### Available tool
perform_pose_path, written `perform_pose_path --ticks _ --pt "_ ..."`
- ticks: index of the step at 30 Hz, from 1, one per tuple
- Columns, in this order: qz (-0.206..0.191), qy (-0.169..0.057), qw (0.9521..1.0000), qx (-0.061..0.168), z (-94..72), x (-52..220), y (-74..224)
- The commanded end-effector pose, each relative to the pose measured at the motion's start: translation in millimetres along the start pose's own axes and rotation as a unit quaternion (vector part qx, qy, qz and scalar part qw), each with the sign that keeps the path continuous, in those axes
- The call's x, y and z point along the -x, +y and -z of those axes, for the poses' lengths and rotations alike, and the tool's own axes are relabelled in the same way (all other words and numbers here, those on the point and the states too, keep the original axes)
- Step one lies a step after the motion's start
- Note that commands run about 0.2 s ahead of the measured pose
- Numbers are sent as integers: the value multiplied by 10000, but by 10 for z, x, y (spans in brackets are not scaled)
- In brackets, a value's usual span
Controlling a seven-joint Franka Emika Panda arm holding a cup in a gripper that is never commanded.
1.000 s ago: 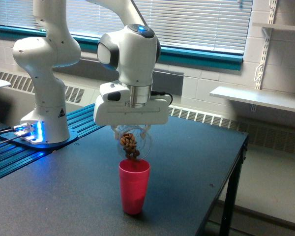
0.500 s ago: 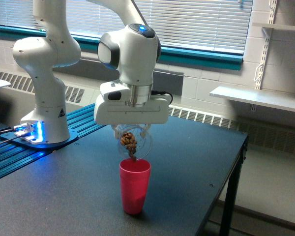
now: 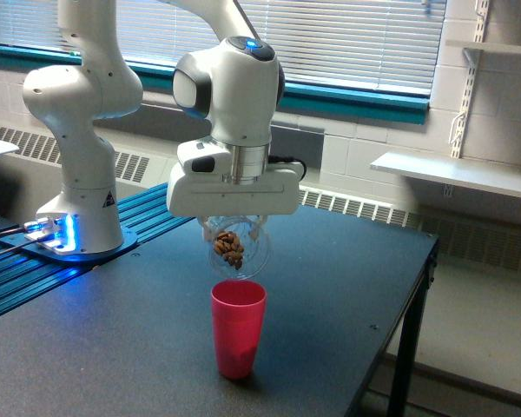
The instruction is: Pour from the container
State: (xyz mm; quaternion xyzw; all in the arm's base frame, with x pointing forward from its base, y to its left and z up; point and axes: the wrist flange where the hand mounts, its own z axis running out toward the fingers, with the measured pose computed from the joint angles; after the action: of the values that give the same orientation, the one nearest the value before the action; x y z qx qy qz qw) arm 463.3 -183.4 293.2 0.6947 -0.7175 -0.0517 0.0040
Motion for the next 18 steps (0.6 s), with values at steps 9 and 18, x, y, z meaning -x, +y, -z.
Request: perform_pose_path --ticks 9,18 --pt "-4 15 9998 185 26 -48 57" --pt "35 60 9998 161 73 -69 36"
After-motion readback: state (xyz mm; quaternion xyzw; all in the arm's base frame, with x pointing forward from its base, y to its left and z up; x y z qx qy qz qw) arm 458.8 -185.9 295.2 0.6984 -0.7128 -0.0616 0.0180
